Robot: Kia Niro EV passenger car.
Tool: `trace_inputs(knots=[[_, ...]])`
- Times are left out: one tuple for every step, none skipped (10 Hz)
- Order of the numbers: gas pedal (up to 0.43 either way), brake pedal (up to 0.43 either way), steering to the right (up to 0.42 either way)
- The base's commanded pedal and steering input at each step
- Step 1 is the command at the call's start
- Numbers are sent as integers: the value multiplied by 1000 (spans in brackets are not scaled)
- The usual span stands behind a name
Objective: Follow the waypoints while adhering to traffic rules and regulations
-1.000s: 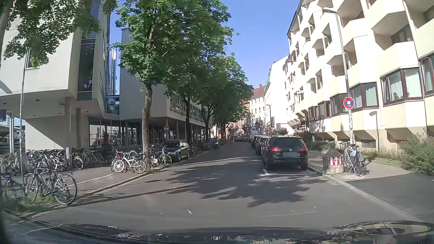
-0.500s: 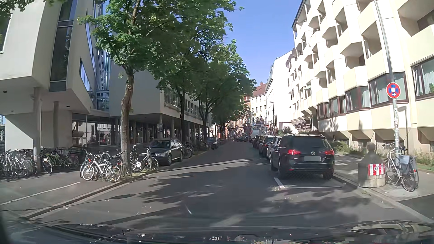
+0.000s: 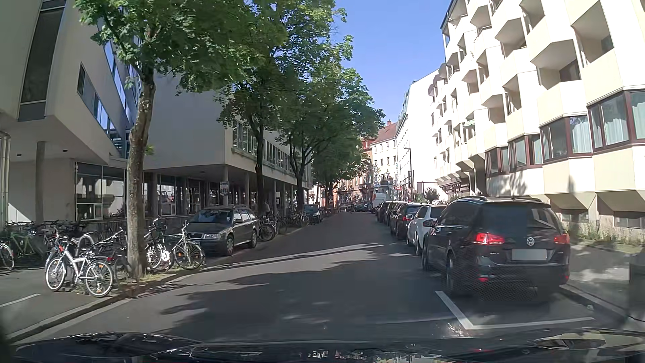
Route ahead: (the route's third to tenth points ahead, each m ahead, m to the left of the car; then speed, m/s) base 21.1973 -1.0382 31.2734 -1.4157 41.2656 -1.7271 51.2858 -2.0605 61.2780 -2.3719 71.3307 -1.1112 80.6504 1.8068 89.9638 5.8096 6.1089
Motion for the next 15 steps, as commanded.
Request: trace_inputs(knots=[[59, 0, 9], [59, 0, 10], [59, 0, 15], [59, 0, 18], [59, 0, 18], [59, 0, 18], [59, 0, 19], [67, 0, 22], [67, 0, 25], [67, 0, 26], [67, 0, 26], [79, 0, 25], [79, 0, 26], [79, 0, 25], [79, 0, 26]])
